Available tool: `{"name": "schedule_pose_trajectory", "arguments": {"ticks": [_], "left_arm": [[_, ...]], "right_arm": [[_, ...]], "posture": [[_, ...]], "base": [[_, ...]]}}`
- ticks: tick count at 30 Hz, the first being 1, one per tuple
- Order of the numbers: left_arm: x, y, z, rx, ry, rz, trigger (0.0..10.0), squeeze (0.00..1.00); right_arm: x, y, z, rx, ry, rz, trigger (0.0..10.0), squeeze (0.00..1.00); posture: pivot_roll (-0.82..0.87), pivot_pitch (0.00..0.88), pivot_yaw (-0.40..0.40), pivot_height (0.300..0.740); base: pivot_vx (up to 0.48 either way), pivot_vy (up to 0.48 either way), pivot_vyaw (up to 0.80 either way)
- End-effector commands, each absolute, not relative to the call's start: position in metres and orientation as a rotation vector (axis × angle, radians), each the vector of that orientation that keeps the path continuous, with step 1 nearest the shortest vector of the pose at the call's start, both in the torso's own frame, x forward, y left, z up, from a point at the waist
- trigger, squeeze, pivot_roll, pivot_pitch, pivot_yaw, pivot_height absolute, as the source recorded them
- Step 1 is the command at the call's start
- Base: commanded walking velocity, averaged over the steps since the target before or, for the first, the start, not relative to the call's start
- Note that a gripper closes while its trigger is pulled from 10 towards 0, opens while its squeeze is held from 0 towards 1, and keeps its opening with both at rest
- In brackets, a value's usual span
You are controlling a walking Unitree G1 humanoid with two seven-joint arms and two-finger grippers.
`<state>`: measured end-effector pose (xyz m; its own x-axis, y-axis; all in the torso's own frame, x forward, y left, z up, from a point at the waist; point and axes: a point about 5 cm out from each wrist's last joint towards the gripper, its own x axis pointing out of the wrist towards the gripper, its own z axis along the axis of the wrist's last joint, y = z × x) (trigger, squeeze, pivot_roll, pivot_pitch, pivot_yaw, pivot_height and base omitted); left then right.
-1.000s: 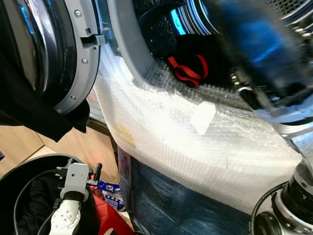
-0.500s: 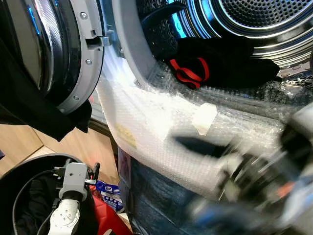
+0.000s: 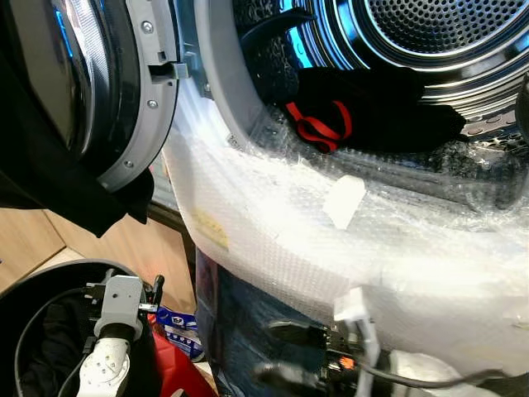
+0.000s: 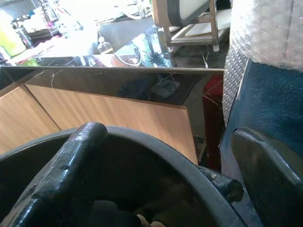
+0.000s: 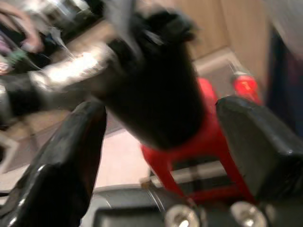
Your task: Clothes washing
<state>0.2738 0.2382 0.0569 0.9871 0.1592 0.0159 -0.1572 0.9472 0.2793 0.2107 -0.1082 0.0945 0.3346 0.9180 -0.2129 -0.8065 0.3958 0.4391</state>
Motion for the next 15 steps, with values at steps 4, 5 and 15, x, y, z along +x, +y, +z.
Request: {"name": "schedule_pose_trajectory", "arguments": {"ticks": [4, 5, 15], "left_arm": [[0.271, 0.239, 0.057, 0.277, 0.015, 0.150, 10.0, 0.00], [0.271, 0.239, 0.057, 0.277, 0.015, 0.150, 10.0, 0.00], [0.271, 0.239, 0.069, 0.278, 0.005, 0.067, 10.0, 0.00]], "right_arm": [[0.213, -0.122, 0.026, 0.184, 0.632, 0.930, 10.0, 0.00], [0.213, -0.122, 0.026, 0.184, 0.632, 0.930, 10.0, 0.00], [0.186, -0.187, -0.075, -0.019, 1.036, 0.205, 10.0, 0.00]], "posture": [[-0.01, 0.063, -0.009, 0.740], [-0.01, 0.063, -0.009, 0.740], [0.00, 0.073, 0.008, 0.740]], "base": [[0.000, 0.000, 0.00], [0.000, 0.000, 0.00], [0.000, 0.000, 0.00]]}}
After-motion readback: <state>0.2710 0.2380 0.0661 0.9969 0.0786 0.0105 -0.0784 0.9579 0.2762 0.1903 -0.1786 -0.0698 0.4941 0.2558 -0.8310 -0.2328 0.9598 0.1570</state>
